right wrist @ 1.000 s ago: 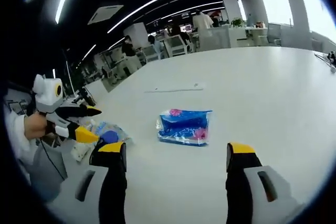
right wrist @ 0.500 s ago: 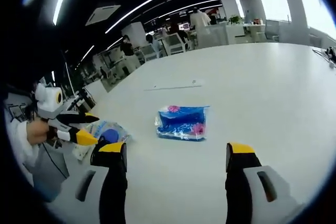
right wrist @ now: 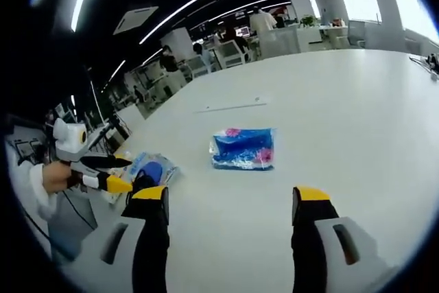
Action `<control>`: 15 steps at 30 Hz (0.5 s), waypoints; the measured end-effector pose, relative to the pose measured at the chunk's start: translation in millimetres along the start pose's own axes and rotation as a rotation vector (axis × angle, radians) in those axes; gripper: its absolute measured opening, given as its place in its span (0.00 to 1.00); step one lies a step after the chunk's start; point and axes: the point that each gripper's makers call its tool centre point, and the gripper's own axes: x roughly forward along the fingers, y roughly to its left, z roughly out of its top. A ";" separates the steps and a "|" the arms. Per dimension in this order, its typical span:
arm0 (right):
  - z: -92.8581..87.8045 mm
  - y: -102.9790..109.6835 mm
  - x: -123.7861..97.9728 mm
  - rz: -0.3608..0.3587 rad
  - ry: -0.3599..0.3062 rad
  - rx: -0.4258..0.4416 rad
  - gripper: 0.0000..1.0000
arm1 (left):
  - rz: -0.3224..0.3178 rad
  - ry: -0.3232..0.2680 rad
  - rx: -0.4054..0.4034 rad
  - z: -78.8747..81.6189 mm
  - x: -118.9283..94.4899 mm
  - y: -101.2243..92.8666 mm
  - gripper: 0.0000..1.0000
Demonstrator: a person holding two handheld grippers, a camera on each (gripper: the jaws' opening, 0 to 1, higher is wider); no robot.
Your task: Arrange the tabletop items into an orderly group along one side of the table until the central work area is clear of visible clutter.
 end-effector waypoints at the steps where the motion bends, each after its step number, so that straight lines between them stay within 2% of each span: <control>1: -2.1 0.6 -1.0 0.001 0.004 0.002 0.72 | 0.002 0.002 -0.002 -2.0 -1.6 -0.3 0.79; 8: -10.3 1.7 -5.5 0.002 0.016 0.023 0.69 | 0.007 0.051 -0.015 -29.8 -5.7 1.6 0.79; 15: -14.9 8.7 -4.2 0.017 0.037 0.013 0.67 | 0.025 0.056 -0.045 -38.5 -7.7 9.8 0.77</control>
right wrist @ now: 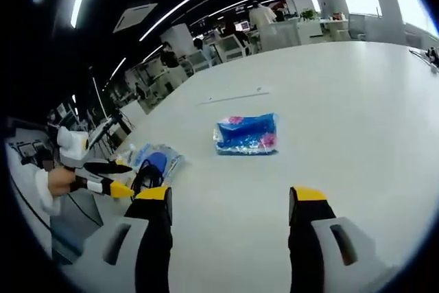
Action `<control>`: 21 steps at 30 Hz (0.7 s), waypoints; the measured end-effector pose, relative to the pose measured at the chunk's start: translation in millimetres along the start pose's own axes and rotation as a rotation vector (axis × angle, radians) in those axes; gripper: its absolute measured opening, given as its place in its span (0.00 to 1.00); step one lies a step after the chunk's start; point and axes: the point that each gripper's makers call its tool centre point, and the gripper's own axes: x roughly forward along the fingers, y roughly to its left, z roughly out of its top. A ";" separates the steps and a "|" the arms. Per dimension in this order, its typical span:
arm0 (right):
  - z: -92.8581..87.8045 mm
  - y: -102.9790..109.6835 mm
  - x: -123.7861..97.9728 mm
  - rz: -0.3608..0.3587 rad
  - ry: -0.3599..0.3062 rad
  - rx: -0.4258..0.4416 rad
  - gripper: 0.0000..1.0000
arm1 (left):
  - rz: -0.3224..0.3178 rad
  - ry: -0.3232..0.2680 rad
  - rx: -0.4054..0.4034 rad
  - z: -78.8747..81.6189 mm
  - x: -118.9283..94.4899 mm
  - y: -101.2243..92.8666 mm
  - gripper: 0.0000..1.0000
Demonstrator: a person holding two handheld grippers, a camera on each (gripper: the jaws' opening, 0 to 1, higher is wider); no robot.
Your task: Arrange the tabletop items into an orderly group along one side of the table until the central work area is clear of visible clutter.
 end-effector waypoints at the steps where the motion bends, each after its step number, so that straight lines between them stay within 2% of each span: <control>1: -0.7 1.3 0.8 0.004 0.004 0.000 0.67 | 0.001 0.000 -0.002 -0.1 0.0 0.8 0.76; 6: -4.6 4.1 3.4 0.014 0.019 0.004 0.64 | 0.016 0.014 -0.024 -3.8 2.6 7.8 0.71; 11: -5.4 2.8 3.3 0.011 0.018 0.010 0.62 | 0.033 0.038 -0.003 -8.1 7.0 12.7 0.66; 14: -6.2 0.3 2.1 0.005 0.017 0.014 0.62 | 0.048 0.036 -0.030 -7.5 10.2 17.6 0.62; 21: -5.0 -5.8 -0.2 -0.003 0.005 0.041 0.57 | 0.100 0.041 -0.107 -12.3 16.2 30.8 0.38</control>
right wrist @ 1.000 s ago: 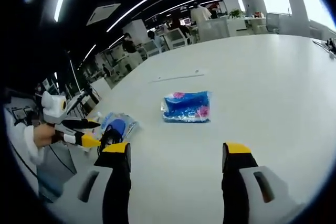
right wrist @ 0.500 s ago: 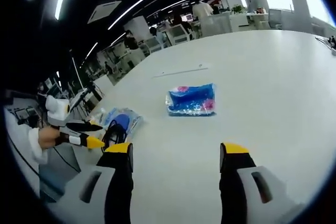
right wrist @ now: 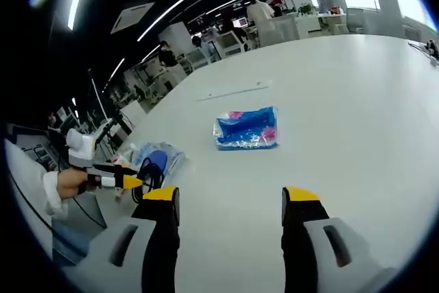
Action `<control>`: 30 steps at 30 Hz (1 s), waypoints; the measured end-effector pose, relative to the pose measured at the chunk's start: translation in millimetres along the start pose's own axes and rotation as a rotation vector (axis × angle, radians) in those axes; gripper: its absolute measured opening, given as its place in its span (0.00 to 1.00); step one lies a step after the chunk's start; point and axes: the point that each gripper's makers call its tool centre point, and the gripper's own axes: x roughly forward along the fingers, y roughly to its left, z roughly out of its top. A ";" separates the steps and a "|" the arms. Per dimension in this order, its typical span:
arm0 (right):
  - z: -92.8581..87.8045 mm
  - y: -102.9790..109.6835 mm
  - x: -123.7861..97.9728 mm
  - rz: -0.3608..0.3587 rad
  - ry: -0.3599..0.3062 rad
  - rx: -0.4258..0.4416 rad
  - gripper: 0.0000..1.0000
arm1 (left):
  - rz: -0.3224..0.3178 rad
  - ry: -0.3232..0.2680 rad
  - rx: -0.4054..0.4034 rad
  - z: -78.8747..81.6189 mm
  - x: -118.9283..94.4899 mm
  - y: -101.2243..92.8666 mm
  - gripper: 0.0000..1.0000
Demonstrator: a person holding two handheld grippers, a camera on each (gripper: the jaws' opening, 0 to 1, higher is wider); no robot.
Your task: Arrange the tabletop items into an orderly group along one side of the table until the central work area is clear of visible clutter.
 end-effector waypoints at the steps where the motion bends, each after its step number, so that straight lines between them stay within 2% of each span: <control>1: 0.4 -0.9 -0.3 -0.003 -0.002 0.002 0.56 | 0.004 0.003 -0.002 -1.1 2.0 1.8 0.36; 7: 0.0 -4.7 -1.4 -0.010 -0.006 0.019 0.54 | 0.057 0.003 0.008 -2.5 3.3 10.5 0.25; 11: 0.4 -5.8 -1.0 -0.012 -0.008 0.022 0.53 | 0.109 0.001 0.024 -2.8 3.4 22.3 0.13; 17: -3.5 -5.2 0.0 -0.007 0.004 0.025 0.51 | 0.090 -0.016 -0.003 -1.0 4.7 19.1 0.10; 26: -4.2 -8.2 -0.4 -0.013 0.004 0.038 0.50 | 0.060 -0.043 -0.103 2.8 -3.7 15.3 0.08; 30: -5.5 -7.6 -1.2 -0.015 0.007 0.046 0.49 | 0.021 -0.075 -0.185 7.0 -10.4 13.6 0.07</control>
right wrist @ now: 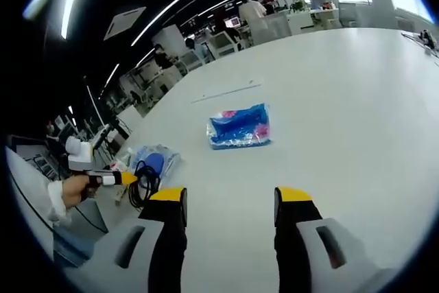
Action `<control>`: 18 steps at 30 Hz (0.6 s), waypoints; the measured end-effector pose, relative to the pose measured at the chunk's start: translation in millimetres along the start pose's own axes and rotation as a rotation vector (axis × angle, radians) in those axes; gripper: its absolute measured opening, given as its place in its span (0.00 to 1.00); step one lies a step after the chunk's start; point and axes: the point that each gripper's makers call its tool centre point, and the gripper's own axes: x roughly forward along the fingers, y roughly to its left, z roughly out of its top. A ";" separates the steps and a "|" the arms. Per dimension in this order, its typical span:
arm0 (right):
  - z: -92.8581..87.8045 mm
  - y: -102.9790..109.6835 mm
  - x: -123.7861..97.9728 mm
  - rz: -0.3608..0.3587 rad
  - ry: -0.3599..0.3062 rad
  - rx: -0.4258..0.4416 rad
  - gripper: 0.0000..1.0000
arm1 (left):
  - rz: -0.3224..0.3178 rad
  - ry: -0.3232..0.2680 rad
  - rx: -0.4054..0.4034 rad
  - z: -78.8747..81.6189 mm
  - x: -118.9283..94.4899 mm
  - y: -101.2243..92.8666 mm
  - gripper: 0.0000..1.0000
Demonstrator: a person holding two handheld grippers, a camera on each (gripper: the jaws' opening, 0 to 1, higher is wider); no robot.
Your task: Arrange the tabletop items into an orderly group along one side of the table until the central work area is clear of visible clutter.
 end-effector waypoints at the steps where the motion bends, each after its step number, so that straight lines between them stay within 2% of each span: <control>1: -0.1 0.4 -0.3 0.000 0.000 0.002 0.49 | -0.005 -0.008 -0.012 1.3 -2.7 -3.9 0.07; 3: -0.2 0.6 -0.5 0.000 -0.001 0.004 0.49 | -0.017 -0.020 -0.020 3.0 -7.0 -5.9 0.06; 4: -0.4 0.4 -0.4 0.001 -0.001 0.006 0.49 | -0.027 -0.033 -0.031 4.9 -10.2 -7.3 0.02; 5: -0.4 0.3 -0.3 0.001 -0.002 0.007 0.49 | -0.059 -0.075 -0.020 13.5 -15.3 -11.6 0.00; 6: -0.4 0.7 -0.4 0.001 -0.002 0.006 0.49 | -0.089 -0.078 -0.138 16.4 -23.8 -18.7 0.00; 7: -0.6 1.4 -0.3 0.003 -0.001 0.005 0.49 | -0.106 -0.097 -0.116 21.2 -26.1 -20.4 0.00; 8: -0.9 1.9 0.0 0.004 -0.001 0.005 0.49 | -0.084 -0.093 -0.026 22.4 -29.9 -19.3 0.00; 9: -1.7 2.8 0.6 0.007 0.001 0.005 0.49 | -0.062 -0.086 0.016 21.9 -31.2 -18.0 0.00; 11: -3.2 5.1 1.9 0.015 0.008 0.003 0.49 | -0.073 -0.072 0.009 17.1 -30.3 -20.4 0.00; 12: -3.5 6.1 2.4 0.018 0.009 0.000 0.49 | -0.107 -0.043 -0.022 9.5 -29.6 -25.1 0.00; 13: -3.7 7.0 2.5 0.021 0.010 -0.003 0.49 | -0.078 -0.052 -0.010 9.0 -29.0 -21.2 0.00; 14: -3.7 7.5 2.5 0.023 0.010 -0.005 0.49 | -0.054 -0.053 0.032 7.3 -29.4 -18.0 0.00; 15: -3.5 8.0 2.5 0.024 0.010 -0.006 0.49 | -0.057 -0.025 0.094 2.2 -27.8 -19.6 0.00; 17: -3.3 7.9 2.5 0.025 0.009 -0.005 0.50 | -0.039 -0.013 0.147 -0.2 -23.5 -21.4 0.01; 18: -3.4 7.2 2.7 0.024 0.010 -0.004 0.50 | -0.050 -0.007 0.164 -1.2 -21.0 -25.0 0.10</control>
